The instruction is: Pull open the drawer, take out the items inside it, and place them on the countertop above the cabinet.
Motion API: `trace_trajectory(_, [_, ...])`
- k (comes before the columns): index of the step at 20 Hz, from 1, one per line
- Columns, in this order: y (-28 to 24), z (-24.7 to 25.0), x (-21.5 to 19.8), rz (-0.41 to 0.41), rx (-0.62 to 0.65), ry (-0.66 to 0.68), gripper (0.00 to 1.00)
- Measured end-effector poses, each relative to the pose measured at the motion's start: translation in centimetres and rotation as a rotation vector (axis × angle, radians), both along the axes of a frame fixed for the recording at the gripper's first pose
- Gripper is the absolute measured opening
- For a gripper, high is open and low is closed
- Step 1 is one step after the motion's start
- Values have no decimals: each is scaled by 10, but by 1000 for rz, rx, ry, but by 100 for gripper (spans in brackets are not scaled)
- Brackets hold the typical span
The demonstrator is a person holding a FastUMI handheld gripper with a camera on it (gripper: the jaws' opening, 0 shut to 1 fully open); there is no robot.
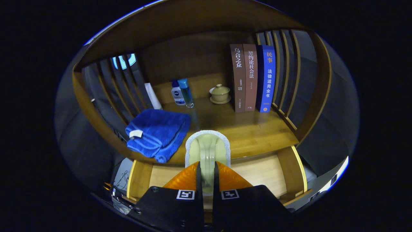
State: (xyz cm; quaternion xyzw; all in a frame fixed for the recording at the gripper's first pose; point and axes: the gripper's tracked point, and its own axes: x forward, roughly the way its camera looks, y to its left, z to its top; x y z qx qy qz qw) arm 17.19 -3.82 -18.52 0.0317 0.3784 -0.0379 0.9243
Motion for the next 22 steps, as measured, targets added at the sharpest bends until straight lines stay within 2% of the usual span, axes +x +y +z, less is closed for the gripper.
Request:
trace_trajectory(9, [-5,-30,99,3,9,95,15])
trace_trajectory(15, [-4,-56,129,21,-32,187,15])
trace_trajectory(17, [-2,-57,135,19,-25,178,20])
trace_trajectory(22, [-2,-53,139,15,-18,158,71])
